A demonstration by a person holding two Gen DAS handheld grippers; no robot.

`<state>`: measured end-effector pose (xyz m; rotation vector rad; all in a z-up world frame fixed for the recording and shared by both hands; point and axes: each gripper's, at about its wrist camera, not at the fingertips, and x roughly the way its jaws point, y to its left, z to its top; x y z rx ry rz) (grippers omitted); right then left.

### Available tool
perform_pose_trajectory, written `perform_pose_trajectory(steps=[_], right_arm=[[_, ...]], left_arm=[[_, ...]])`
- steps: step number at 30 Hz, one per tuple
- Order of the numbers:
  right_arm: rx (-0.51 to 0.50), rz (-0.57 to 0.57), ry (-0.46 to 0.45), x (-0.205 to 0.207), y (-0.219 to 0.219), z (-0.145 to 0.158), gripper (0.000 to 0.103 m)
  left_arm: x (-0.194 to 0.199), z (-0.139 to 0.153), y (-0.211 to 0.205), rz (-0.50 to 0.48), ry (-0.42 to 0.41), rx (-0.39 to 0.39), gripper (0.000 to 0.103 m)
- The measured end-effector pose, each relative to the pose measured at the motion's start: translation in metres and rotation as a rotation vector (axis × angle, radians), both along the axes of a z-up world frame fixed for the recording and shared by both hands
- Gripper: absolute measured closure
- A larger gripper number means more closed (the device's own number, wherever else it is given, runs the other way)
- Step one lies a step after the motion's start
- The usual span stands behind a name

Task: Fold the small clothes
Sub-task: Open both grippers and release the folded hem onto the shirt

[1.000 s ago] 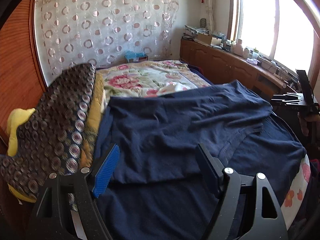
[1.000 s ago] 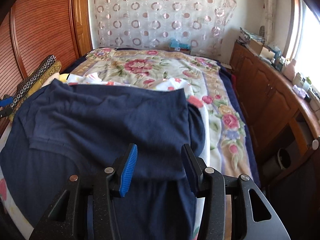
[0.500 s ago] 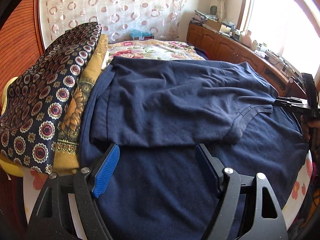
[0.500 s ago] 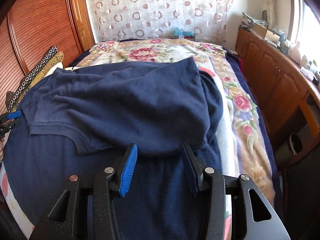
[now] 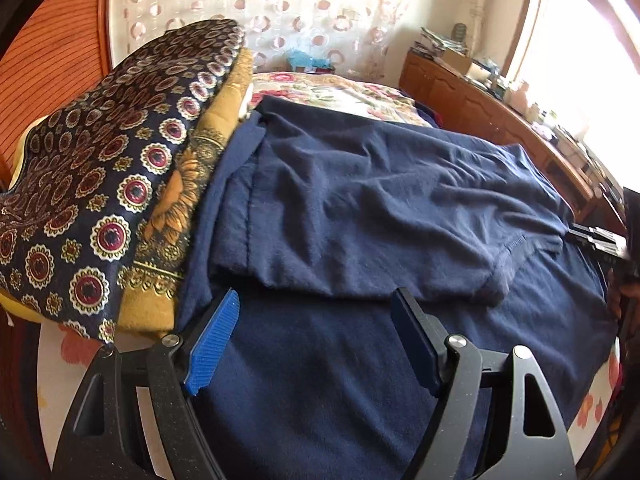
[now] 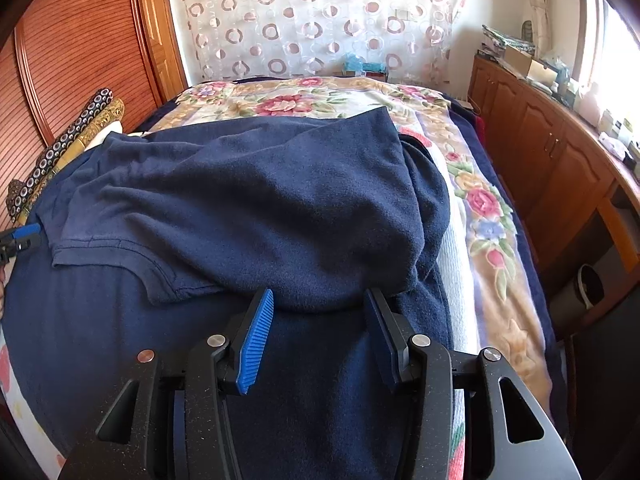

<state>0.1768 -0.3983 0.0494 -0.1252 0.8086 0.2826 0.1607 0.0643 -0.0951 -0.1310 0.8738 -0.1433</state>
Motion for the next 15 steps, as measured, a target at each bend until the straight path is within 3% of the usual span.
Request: perform_pose_trajectory(steps=[7,9,14,15], right_arm=[[-0.028,0.000,-0.007,-0.001,0.007,-0.006,0.053],[-0.031,0.002,-0.007,0.000,0.007,-0.006,0.053],[-0.038,0.004,-0.008,-0.001,0.006,-0.005,0.053],[-0.037,0.004,-0.008,-0.001,0.005,-0.005,0.053]], left_arm=[[0.014,0.000,-0.004,0.058,-0.022,-0.003,0.027],[0.018,0.002,-0.003,0.071,-0.028,0.001,0.034],[0.022,0.004,0.000,0.093,-0.043,0.010,0.067],[0.023,0.003,0.001,0.091,-0.039,0.003,0.069]])
